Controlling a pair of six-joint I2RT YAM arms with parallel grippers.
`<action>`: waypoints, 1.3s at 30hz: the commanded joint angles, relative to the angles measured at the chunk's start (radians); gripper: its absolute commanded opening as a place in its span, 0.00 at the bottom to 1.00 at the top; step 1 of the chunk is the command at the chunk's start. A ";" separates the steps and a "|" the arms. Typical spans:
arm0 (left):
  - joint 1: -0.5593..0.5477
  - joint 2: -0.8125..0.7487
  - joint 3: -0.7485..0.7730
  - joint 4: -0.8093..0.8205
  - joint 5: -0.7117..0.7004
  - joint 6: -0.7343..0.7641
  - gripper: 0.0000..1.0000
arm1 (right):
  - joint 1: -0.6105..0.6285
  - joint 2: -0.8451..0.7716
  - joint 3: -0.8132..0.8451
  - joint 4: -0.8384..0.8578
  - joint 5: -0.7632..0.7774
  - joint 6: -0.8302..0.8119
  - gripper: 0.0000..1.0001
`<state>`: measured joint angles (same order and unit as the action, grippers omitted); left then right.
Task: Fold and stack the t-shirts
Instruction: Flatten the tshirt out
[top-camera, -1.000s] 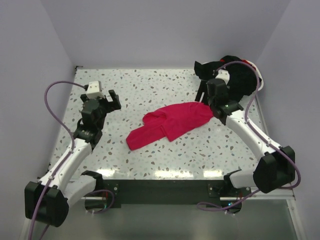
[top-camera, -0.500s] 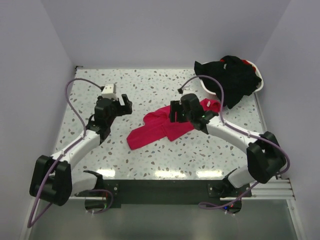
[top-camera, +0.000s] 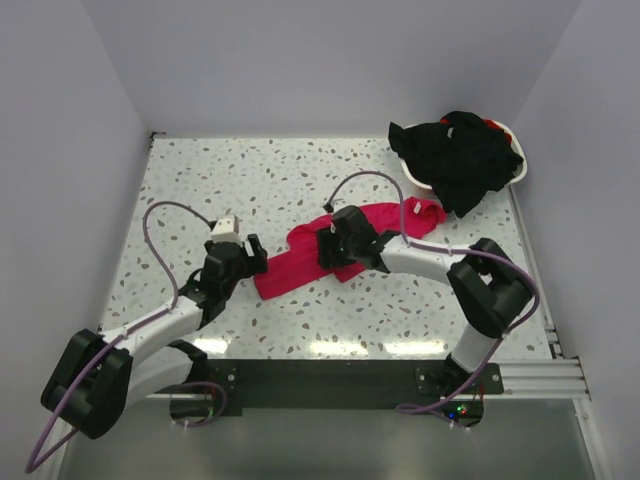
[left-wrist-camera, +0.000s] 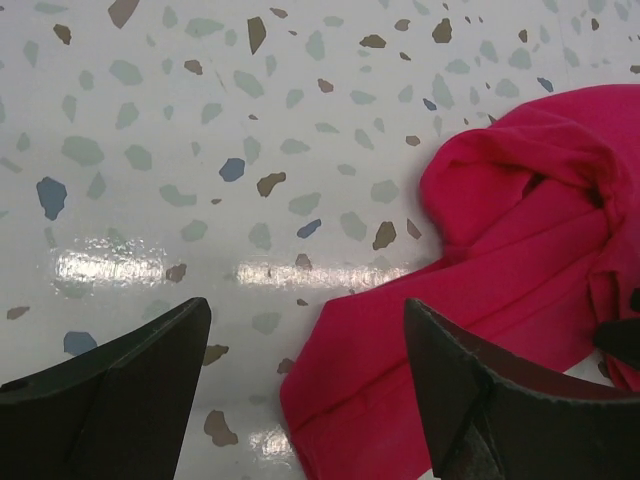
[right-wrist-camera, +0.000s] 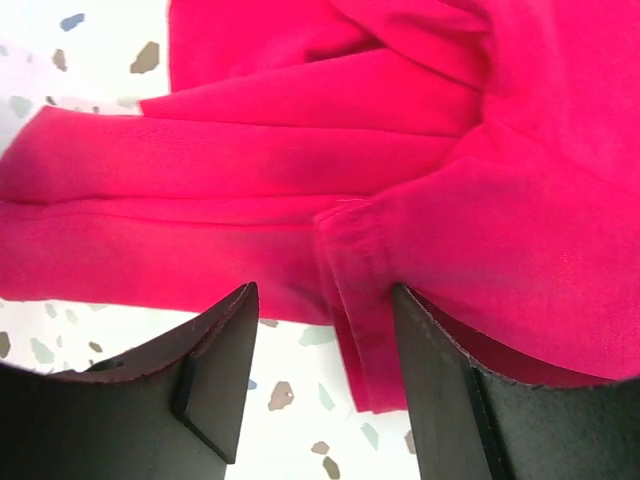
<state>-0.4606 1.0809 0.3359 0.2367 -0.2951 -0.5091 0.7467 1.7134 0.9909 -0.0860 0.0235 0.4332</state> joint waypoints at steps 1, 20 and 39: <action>-0.032 -0.074 -0.031 -0.031 -0.111 -0.080 0.82 | 0.014 0.006 0.049 0.060 0.007 -0.005 0.59; -0.084 -0.139 -0.069 -0.148 -0.070 -0.135 0.77 | 0.022 0.095 0.133 0.042 0.165 -0.048 0.47; -0.115 -0.119 -0.086 -0.125 -0.022 -0.151 0.59 | 0.022 -0.069 0.100 -0.067 0.289 -0.048 0.00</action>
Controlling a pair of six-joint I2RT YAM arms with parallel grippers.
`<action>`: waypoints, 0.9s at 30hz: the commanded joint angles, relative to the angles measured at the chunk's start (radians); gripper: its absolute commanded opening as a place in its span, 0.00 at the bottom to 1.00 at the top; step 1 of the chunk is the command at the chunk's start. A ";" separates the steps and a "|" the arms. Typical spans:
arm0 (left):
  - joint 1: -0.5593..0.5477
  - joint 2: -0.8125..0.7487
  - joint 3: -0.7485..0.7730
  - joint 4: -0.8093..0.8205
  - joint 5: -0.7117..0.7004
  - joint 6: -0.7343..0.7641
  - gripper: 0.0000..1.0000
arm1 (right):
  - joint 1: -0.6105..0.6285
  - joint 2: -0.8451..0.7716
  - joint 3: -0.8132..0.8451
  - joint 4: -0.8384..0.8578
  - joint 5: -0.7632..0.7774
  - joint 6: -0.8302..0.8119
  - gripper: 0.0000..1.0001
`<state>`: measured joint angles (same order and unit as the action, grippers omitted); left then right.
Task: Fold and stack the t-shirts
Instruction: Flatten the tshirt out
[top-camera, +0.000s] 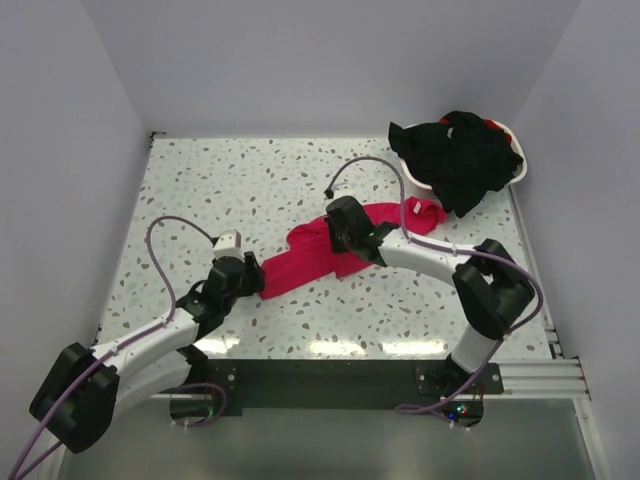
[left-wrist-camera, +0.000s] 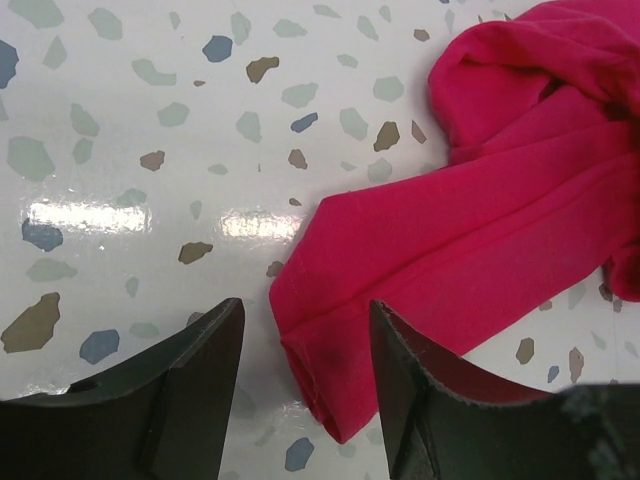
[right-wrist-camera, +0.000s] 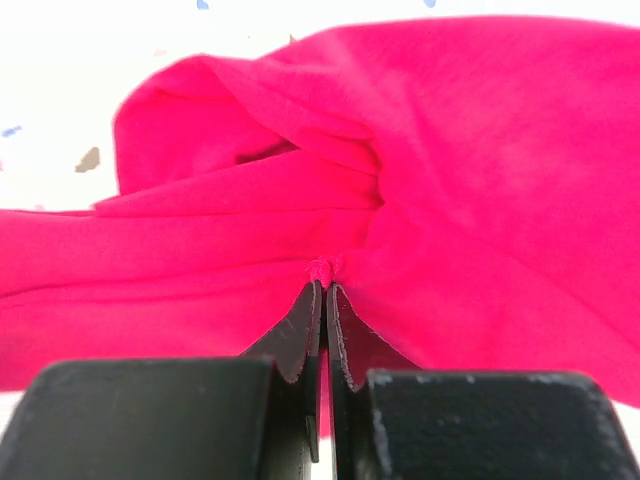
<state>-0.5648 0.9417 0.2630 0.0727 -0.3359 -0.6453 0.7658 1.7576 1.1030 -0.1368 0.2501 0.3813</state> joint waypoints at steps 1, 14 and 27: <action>-0.012 0.026 -0.005 0.038 0.018 -0.014 0.57 | 0.001 -0.127 -0.018 -0.018 0.069 0.005 0.00; -0.033 0.078 -0.011 0.065 0.052 -0.030 0.39 | 0.001 -0.190 -0.058 -0.041 0.120 0.019 0.00; -0.043 0.082 -0.018 0.065 0.058 -0.027 0.00 | 0.000 -0.233 -0.068 -0.053 0.146 0.022 0.00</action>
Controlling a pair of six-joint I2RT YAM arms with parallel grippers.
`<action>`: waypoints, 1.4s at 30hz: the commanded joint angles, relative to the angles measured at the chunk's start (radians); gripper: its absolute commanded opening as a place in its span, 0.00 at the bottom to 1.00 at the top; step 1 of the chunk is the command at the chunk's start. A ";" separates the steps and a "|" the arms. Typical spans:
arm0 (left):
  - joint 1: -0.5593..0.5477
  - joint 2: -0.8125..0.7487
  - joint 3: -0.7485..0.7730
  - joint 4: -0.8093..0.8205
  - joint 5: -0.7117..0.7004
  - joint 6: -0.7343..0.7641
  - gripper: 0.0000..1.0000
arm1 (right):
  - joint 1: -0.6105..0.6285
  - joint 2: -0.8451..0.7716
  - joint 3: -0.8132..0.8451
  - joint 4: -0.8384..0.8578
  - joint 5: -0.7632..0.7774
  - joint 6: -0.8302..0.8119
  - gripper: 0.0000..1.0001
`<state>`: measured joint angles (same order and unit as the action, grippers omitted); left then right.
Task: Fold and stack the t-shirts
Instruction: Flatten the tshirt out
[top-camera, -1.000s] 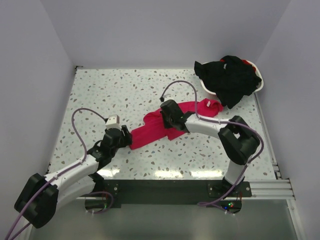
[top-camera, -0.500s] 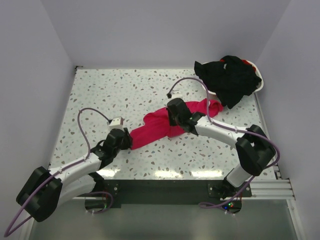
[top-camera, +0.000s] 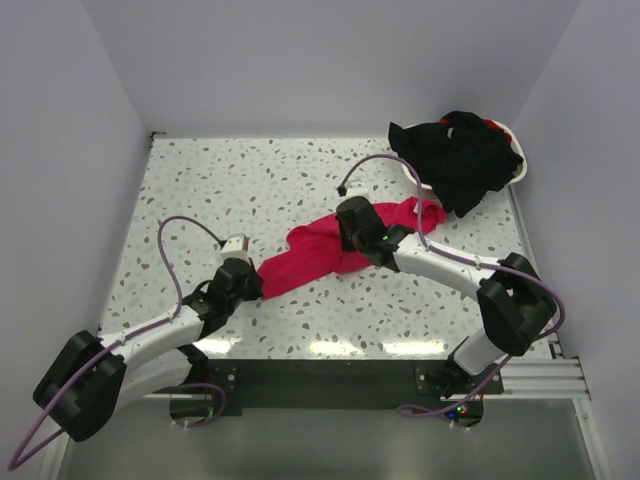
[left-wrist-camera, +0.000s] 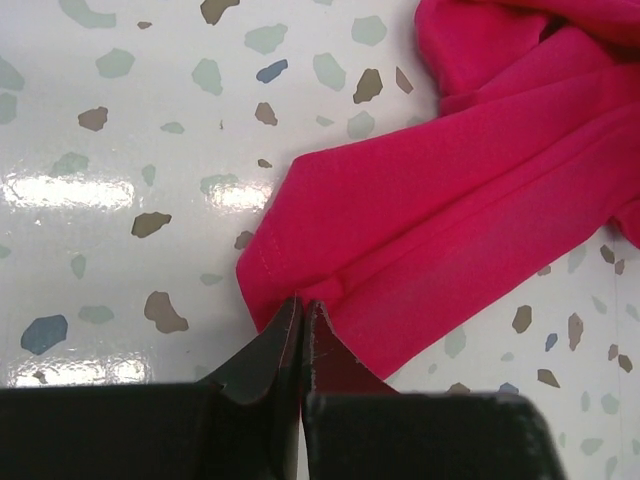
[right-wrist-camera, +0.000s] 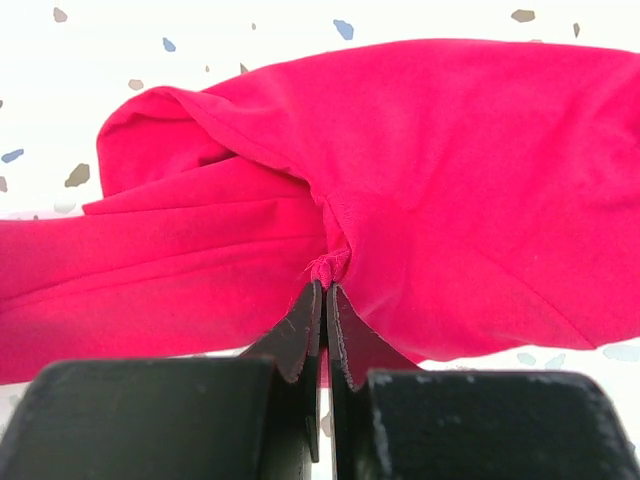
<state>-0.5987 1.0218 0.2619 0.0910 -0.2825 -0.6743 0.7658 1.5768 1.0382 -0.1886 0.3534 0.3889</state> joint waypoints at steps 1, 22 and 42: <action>-0.007 0.000 -0.013 0.052 0.000 0.005 0.00 | 0.001 -0.057 0.002 -0.003 0.048 0.013 0.00; 0.011 -0.268 0.411 0.104 -0.708 0.474 0.00 | -0.066 -0.566 0.213 -0.164 0.384 -0.142 0.00; 0.043 -0.278 0.566 0.289 -0.652 0.822 0.00 | -0.129 -0.557 0.347 -0.002 0.487 -0.360 0.00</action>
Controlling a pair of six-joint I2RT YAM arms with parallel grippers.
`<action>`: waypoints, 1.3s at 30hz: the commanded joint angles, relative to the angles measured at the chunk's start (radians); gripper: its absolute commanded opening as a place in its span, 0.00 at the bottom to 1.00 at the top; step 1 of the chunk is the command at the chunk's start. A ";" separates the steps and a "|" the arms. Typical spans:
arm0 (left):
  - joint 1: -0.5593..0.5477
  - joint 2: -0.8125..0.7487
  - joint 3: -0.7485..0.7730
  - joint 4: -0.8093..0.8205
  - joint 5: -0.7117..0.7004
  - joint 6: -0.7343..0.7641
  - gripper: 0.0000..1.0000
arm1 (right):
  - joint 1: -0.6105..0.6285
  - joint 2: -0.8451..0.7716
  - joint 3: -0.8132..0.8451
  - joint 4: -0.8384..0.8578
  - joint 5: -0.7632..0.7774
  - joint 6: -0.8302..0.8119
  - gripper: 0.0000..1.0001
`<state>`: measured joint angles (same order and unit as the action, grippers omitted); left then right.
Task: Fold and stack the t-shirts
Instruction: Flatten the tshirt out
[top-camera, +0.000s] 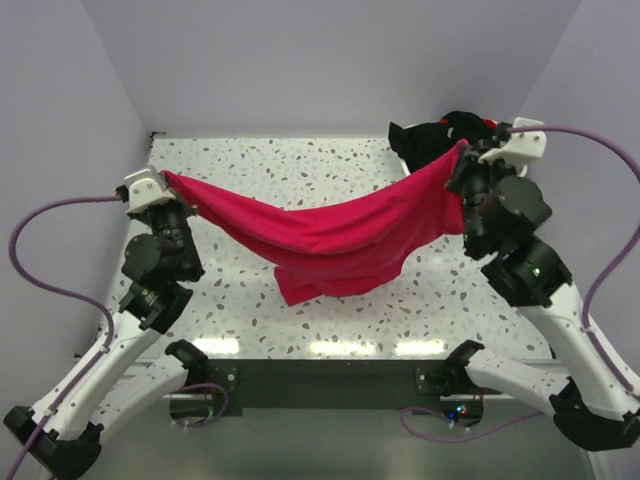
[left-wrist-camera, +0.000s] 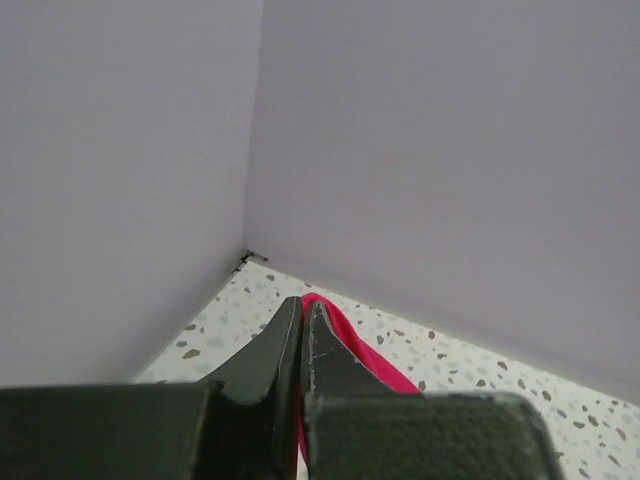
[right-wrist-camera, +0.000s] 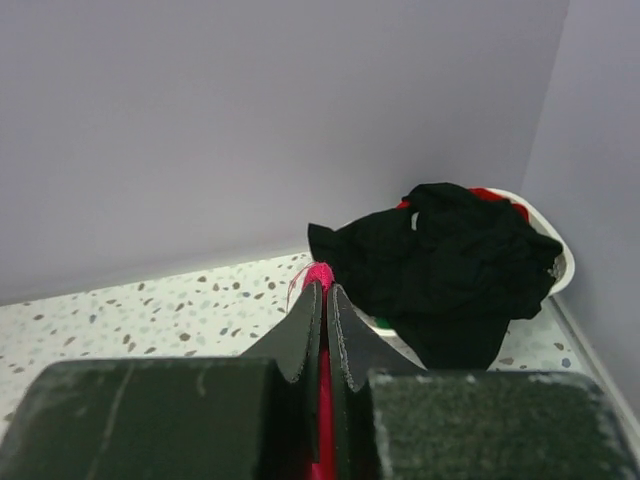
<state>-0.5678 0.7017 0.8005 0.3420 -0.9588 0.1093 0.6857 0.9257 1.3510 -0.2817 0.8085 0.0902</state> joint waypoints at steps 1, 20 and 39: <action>0.013 0.051 0.031 0.022 0.049 0.030 0.00 | -0.079 0.137 0.046 0.092 -0.026 -0.038 0.00; 0.013 -0.163 0.055 -0.139 0.242 -0.134 0.00 | -0.190 0.134 0.413 -0.005 -0.218 -0.138 0.00; 0.058 0.144 -0.070 0.069 0.222 -0.117 0.00 | -0.244 0.733 0.755 0.030 -0.319 -0.189 0.00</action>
<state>-0.5484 0.7261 0.7753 0.3290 -0.6987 -0.0296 0.4789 1.4239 2.0926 -0.2375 0.5476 -0.1051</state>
